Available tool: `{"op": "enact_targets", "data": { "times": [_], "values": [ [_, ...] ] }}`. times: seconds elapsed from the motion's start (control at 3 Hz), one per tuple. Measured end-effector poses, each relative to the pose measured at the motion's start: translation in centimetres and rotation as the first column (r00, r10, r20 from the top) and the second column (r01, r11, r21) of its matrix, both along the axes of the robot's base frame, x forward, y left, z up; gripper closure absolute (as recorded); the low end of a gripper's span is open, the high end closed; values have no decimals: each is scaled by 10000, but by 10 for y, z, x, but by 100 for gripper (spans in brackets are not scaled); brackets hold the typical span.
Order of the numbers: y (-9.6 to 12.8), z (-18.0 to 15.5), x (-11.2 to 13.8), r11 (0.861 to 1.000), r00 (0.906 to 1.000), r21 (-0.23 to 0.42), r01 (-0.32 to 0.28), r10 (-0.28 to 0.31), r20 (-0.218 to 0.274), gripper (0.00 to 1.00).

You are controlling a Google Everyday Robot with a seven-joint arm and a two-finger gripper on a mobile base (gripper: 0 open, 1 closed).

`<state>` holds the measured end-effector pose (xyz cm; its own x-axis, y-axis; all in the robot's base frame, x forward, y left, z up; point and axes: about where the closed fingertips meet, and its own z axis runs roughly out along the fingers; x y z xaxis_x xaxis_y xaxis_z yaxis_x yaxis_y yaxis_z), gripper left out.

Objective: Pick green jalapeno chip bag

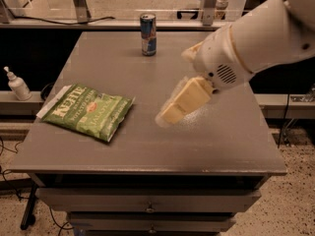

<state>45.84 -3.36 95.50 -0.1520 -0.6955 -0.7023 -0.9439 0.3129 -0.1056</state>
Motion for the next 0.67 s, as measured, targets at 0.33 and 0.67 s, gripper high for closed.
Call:
{"op": "enact_targets", "data": {
  "times": [0.33,0.67],
  "values": [
    [37,-33,8,9967,9984,698,-414,439,-345,0],
    [68,-54,11,9887,9955,1304,-743,813,-492,0]
  ]
}}
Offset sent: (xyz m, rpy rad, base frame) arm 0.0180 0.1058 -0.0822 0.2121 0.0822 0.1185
